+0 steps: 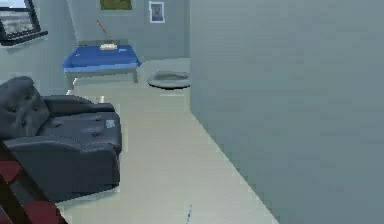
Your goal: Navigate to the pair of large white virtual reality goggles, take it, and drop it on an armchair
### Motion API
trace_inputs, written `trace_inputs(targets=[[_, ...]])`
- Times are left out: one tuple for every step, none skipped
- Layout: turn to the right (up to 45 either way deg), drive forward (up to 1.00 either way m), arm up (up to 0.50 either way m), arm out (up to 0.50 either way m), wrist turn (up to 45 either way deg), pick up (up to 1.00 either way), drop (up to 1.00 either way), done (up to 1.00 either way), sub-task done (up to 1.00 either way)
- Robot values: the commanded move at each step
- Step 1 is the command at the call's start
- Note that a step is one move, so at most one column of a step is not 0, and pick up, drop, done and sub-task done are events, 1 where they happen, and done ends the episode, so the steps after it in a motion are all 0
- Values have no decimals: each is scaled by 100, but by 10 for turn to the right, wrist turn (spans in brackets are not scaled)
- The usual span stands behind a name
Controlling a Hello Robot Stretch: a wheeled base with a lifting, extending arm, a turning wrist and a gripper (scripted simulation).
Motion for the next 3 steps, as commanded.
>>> trace_inputs(targets=[[0, 100, 0, 0, 0, 0, 0, 0, 0], [-30, 0, 0, 0, 0, 0, 0, 0, 0], [0, 40, 0, 0, 0, 0, 0, 0, 0]])
